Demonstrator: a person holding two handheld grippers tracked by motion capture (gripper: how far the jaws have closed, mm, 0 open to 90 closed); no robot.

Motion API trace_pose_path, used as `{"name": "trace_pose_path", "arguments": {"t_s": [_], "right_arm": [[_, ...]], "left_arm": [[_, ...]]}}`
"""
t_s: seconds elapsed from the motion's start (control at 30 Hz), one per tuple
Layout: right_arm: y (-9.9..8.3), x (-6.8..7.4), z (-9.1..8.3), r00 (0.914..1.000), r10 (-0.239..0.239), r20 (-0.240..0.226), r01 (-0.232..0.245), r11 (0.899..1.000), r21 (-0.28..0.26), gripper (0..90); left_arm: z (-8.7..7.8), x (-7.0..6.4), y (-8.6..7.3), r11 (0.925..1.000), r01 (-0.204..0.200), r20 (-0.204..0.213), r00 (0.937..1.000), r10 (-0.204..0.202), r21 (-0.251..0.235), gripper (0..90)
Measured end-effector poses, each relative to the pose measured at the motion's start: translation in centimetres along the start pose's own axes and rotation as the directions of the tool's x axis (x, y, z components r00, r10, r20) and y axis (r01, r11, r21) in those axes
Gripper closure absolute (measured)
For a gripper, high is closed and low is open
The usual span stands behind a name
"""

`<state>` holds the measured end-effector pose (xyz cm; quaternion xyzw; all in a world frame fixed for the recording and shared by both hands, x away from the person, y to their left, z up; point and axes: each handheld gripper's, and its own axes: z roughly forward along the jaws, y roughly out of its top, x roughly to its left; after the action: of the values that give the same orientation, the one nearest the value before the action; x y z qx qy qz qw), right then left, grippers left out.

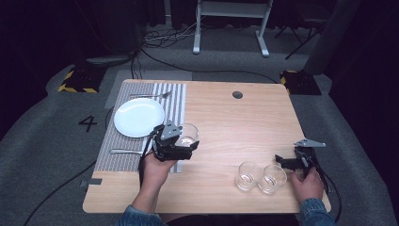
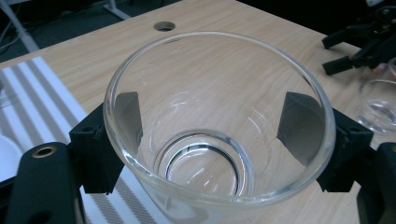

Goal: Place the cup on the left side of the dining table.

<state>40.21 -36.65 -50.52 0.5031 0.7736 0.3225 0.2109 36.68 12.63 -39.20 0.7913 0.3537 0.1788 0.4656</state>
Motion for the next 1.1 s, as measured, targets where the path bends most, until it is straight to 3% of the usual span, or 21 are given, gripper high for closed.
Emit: {"name": "trace_pose_path", "arguments": {"t_s": [0.33,0.47,0.6,0.83,0.97,1.1], "right_arm": [[0.0,0.0,0.0,1.0000,0.001,0.004,-0.001,1.000,0.000,0.6],[0.0,0.0,0.0,1.0000,0.001,0.004,-0.001,1.000,0.000,0.7],[0.0,0.0,0.0,1.0000,0.001,0.004,-0.001,1.000,0.000,0.7],[0.0,0.0,0.0,1.0000,0.001,0.004,-0.001,1.000,0.000,0.6],[0.0,0.0,0.0,1.0000,0.001,0.003,-0.001,1.000,-0.001,0.7],[0.0,0.0,0.0,1.0000,0.001,0.003,-0.001,1.000,0.000,0.7]], "left_arm": [[-1.0,3.4,-0.6,0.9987,0.050,-0.073,0.9961,-0.050,-0.004,19.3],[-1.3,4.2,-0.6,0.9980,0.063,-0.131,0.9893,-0.064,-0.010,19.3],[-1.1,5.0,-0.9,0.9973,0.074,-0.200,0.9773,-0.071,0.006,19.3],[-0.3,7.3,-1.9,0.9893,0.146,-0.199,0.9695,-0.143,0.002,19.3],[0.5,8.2,-2.3,0.9844,0.176,-0.169,0.9704,-0.173,0.003,19.3],[1.5,8.8,-2.7,0.9823,0.182,-0.166,0.9708,-0.173,0.043,19.3]]}}
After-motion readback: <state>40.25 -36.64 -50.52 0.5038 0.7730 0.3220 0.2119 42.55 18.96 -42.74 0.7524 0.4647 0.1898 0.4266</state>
